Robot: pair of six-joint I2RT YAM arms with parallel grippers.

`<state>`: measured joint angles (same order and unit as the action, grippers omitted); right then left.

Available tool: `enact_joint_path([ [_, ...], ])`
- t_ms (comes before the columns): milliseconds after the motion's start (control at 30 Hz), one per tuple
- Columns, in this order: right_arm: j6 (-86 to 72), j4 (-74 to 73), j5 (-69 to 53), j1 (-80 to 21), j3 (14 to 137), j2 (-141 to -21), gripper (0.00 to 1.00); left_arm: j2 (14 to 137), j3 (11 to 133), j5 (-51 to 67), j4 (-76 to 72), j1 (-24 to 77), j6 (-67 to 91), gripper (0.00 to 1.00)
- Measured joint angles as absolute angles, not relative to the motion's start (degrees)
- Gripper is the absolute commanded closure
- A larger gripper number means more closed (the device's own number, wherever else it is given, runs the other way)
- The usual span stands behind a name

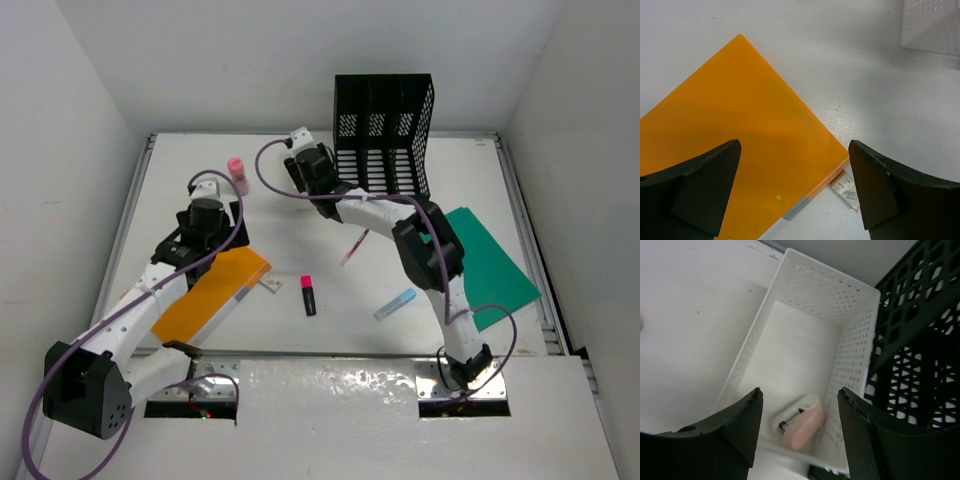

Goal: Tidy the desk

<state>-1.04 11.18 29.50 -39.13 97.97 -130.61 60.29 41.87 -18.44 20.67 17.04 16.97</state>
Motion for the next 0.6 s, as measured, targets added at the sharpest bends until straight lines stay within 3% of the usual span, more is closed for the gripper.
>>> enact_joint_path([
  [367,-3.6,-2.4,17.4,-40.6,81.6,-98.6,0.37,60.5,41.9,-19.7,20.7,17.2,17.0,0.14],
  [600,-11.2,-13.0,8.8,-43.7,66.7,-92.3,0.34,60.3,41.9,-19.2,20.9,17.2,17.0,0.14],
])
